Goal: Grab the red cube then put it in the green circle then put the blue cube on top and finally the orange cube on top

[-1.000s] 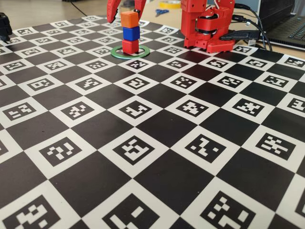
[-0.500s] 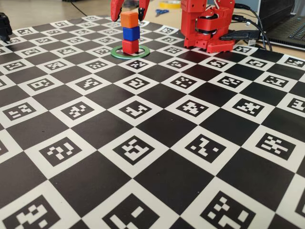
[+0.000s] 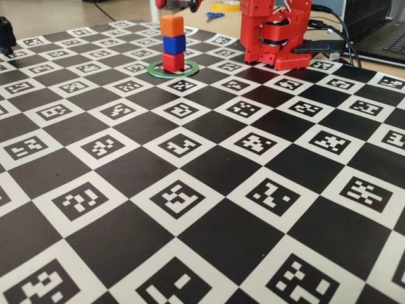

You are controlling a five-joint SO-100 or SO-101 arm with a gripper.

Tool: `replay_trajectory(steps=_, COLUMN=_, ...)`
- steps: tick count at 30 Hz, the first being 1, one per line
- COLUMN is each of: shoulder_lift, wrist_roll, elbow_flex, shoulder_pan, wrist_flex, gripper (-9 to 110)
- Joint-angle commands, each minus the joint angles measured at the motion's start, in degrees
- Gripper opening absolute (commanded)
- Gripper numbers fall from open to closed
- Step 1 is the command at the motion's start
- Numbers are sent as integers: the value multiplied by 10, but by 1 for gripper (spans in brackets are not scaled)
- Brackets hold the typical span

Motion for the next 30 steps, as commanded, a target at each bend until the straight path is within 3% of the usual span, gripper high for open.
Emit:
replay_trajectory(steps=1, shoulder_lift=50, wrist_roll=-2, elbow_flex=-53, shoulder_pan=-13, wrist_flex=3, gripper=49)
replay_trajectory(steps=10, shoulder_lift=115, wrist_roll=34, elbow_flex=-64, shoulder_pan=-90, wrist_flex=15, gripper=35)
replay_trajectory(steps=18, shoulder_lift=212, wrist_roll=47, elbow_flex=-15, shoulder_pan=-207, wrist_flex=13, gripper=13)
replay_trajectory(steps=22, shoulder_lift=246, wrist_roll=62, elbow_flex=11, shoulder_pan=-251, wrist_flex=14, gripper=-5)
replay_trajectory(steps=30, shoulder_lift=296, wrist_roll=31, elbow_flex=103, shoulder_pan=-287, wrist_flex=-43, gripper=-5)
